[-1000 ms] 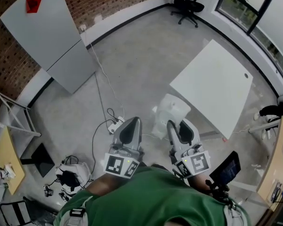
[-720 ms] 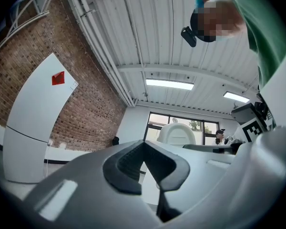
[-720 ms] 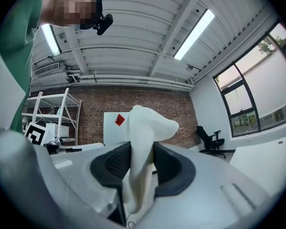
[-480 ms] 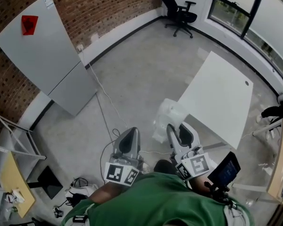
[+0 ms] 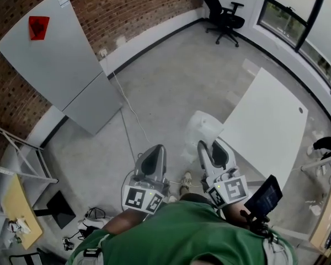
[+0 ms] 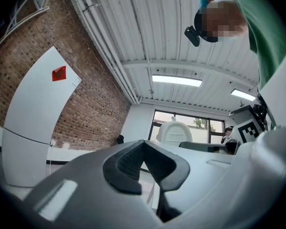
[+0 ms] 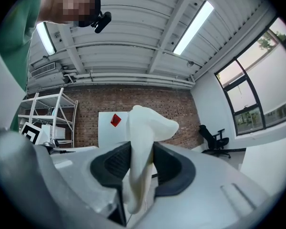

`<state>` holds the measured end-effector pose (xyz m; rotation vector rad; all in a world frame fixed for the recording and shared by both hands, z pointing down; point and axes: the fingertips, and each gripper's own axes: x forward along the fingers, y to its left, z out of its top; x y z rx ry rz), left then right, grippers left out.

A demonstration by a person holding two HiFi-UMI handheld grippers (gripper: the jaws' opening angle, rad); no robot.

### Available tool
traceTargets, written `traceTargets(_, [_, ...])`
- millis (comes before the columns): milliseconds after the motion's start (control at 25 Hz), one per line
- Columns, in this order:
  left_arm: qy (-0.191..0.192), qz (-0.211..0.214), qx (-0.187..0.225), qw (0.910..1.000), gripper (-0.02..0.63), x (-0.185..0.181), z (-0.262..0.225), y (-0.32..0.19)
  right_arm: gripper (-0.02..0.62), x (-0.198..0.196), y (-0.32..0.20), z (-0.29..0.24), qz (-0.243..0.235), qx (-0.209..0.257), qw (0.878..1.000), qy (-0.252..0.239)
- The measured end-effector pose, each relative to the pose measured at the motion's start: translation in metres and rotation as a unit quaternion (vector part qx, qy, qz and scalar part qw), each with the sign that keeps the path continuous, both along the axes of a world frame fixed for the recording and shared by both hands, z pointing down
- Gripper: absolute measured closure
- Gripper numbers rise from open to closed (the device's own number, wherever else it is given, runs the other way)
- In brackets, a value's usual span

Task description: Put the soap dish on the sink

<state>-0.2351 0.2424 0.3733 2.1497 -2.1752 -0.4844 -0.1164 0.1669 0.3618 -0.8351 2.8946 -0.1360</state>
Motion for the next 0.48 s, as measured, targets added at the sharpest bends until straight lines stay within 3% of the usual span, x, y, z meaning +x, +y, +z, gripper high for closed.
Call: traceTargets(480, [-0.018,0.004,-0.004,0.9998,0.600,-0.022,-0.010,-0.113,0.465,-0.024,-0.108,-0.008,-0.002,-0.008,0.999,-0.033])
